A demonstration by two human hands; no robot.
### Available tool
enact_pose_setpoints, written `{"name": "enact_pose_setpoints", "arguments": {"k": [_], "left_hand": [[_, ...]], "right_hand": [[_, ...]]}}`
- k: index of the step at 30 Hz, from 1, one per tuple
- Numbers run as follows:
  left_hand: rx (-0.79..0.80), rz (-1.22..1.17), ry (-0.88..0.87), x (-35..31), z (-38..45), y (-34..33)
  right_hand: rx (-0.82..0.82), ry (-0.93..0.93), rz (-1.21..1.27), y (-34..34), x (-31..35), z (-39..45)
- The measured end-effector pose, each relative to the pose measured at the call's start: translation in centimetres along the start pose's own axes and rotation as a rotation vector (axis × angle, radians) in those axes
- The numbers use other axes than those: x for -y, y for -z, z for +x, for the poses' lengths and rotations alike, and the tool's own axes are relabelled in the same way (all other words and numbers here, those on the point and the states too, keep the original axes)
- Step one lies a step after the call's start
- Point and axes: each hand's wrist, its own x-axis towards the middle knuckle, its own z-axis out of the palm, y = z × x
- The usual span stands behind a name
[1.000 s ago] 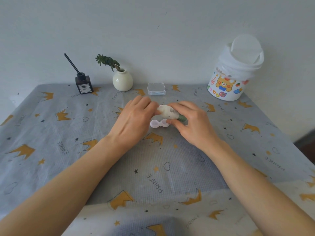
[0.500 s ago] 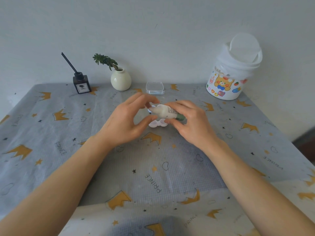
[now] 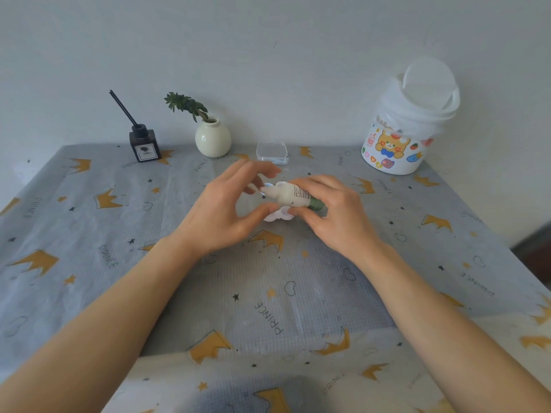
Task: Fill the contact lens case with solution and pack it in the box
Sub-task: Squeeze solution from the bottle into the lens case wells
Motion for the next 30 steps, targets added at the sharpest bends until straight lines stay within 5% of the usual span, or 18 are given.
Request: {"name": "enact_pose_setpoints", "arguments": {"k": [12, 23, 30], "left_hand": [[-0.036, 0.142, 0.156, 0.28, -0.1, -0.17], [-0.011, 0.114, 0.011, 0.65, -0.05, -0.25], [-0.117, -0.016, 0.215, -0.09, 0.21, -0.01]], "right_hand": [[-0.003, -0.004, -0.018, -0.06, -0.08, 0.04], [-0.008, -0.029, 0.007, 0.05, -0.01, 0.0], [-0.038, -0.075, 0.005, 0.16, -0.38, 0.05]]}}
